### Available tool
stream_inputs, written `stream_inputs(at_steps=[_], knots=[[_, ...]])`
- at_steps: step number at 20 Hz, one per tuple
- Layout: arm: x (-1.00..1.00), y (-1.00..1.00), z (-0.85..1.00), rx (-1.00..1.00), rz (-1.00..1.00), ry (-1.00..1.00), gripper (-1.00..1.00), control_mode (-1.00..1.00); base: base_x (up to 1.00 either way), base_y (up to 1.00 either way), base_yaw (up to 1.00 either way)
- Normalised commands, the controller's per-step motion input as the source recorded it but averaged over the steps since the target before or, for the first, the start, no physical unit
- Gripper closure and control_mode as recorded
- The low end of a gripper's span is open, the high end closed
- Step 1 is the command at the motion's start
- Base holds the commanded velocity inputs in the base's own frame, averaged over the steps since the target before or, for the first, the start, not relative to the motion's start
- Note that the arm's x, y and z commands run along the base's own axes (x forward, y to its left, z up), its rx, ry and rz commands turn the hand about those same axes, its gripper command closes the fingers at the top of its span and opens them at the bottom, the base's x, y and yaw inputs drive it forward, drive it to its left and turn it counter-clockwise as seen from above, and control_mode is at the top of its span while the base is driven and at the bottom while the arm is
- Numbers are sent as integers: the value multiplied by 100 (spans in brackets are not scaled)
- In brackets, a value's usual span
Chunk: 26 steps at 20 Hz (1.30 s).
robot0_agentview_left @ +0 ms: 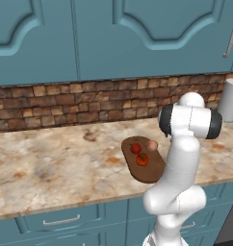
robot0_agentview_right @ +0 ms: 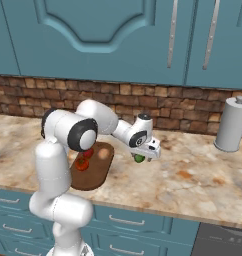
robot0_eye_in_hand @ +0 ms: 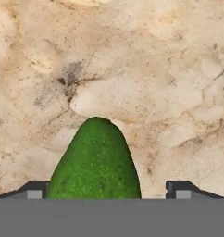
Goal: Place the avocado, onion, tomato, and bell pepper on the cutting board.
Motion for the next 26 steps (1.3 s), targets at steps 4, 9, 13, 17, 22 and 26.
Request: stream_inputs(at_steps=[4, 9, 13, 17, 22, 26], knots=[[-14, 2, -3, 0, -1, 0, 100, -100, 0, 0, 0], [-59, 0, 66, 3, 0, -2, 100, -100, 0, 0, 0], [-80, 12, 80, 2, 0, 0, 100, -100, 0, 0, 0], [-97, 34, 82, 0, 0, -7, 100, -100, 0, 0, 0], [-99, 53, 85, 0, 0, -7, 100, -100, 0, 0, 0], [-100, 74, 44, -2, 0, -4, 100, -100, 0, 0, 0]])
